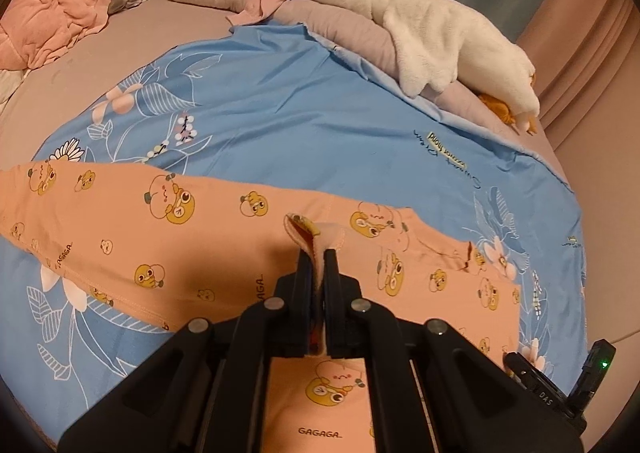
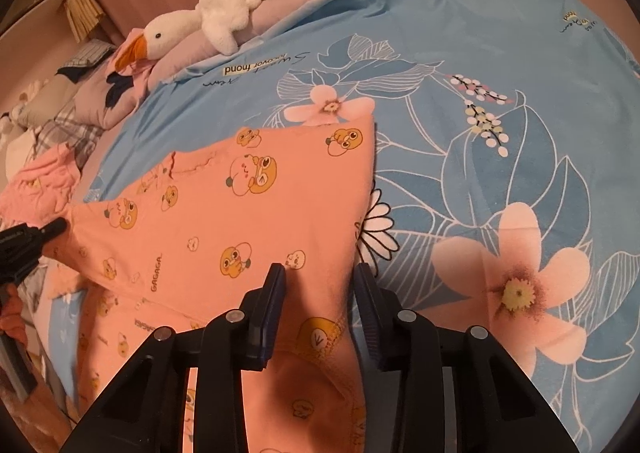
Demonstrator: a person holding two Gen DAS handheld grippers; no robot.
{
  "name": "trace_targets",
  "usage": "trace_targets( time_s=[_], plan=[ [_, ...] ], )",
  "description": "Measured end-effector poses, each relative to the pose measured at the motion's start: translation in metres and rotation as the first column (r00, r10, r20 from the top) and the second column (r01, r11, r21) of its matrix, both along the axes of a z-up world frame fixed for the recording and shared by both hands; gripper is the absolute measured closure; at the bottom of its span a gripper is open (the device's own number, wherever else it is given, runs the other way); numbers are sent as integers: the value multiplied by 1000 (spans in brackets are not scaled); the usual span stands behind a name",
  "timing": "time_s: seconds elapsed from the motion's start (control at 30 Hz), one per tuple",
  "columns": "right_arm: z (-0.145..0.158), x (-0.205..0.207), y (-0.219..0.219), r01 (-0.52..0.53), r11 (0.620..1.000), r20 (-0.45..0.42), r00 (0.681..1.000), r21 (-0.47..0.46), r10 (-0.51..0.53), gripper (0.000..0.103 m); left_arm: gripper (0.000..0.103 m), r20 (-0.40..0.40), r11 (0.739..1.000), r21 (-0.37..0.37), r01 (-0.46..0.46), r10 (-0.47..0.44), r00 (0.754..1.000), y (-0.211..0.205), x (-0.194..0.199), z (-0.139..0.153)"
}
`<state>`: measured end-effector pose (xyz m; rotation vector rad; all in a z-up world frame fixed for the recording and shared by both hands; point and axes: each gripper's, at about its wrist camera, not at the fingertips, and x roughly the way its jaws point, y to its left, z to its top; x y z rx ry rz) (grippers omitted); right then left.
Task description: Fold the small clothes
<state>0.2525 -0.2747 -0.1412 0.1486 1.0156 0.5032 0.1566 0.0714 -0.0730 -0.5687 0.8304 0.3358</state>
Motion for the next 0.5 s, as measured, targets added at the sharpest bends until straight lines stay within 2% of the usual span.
trace_targets(
  time_s=[0.5],
  plan=[
    [-2, 1, 1, 2, 1000, 1, 1000, -13, -2, 65, 99, -66, 1000, 7, -11, 11, 998, 8, 3, -24]
  ],
)
